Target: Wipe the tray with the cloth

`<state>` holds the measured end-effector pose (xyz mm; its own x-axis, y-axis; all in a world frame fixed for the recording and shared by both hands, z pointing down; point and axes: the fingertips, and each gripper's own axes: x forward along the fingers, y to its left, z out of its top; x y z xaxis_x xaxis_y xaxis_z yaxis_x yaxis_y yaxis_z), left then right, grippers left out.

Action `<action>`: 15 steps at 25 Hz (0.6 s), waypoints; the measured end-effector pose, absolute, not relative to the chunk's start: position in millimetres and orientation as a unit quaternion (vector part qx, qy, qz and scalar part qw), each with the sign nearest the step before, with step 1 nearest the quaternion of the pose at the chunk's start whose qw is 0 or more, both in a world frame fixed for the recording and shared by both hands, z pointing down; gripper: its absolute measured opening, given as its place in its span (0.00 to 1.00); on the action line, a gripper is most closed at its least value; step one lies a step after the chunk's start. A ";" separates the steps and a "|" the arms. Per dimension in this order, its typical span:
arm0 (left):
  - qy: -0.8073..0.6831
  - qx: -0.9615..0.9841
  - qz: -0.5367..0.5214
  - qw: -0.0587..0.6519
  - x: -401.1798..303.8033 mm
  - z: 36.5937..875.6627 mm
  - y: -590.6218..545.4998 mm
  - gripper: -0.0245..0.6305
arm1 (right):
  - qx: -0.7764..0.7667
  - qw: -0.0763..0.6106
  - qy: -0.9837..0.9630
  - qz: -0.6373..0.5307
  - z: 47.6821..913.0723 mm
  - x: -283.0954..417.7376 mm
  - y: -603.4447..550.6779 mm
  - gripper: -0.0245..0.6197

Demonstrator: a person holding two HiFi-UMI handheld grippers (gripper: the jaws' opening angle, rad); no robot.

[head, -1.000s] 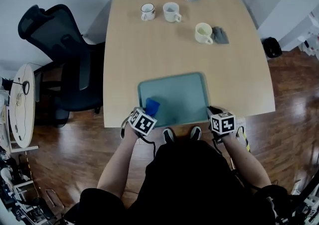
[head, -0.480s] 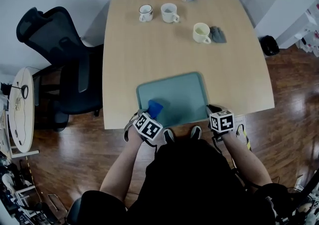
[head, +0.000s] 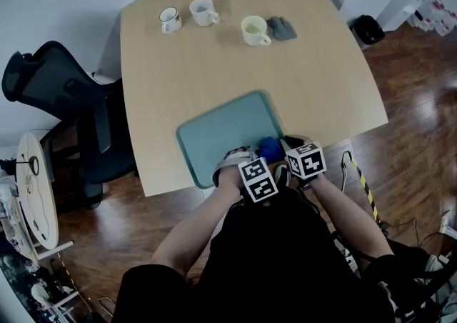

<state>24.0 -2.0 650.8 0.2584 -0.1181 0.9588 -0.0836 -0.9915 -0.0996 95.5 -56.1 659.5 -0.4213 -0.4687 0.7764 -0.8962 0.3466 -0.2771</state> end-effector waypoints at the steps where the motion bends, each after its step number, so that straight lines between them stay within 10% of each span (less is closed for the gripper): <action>1: 0.050 -0.792 -0.608 0.033 34.6 650.9 -1.8 0.28 | 0.445 0.294 -0.765 0.362 659.6 95.4 -55.7 0.08; 15: 0.011 -0.781 -0.624 0.016 48.7 654.6 -6.9 0.29 | 0.409 0.319 -0.752 0.406 661.1 100.9 -50.8 0.08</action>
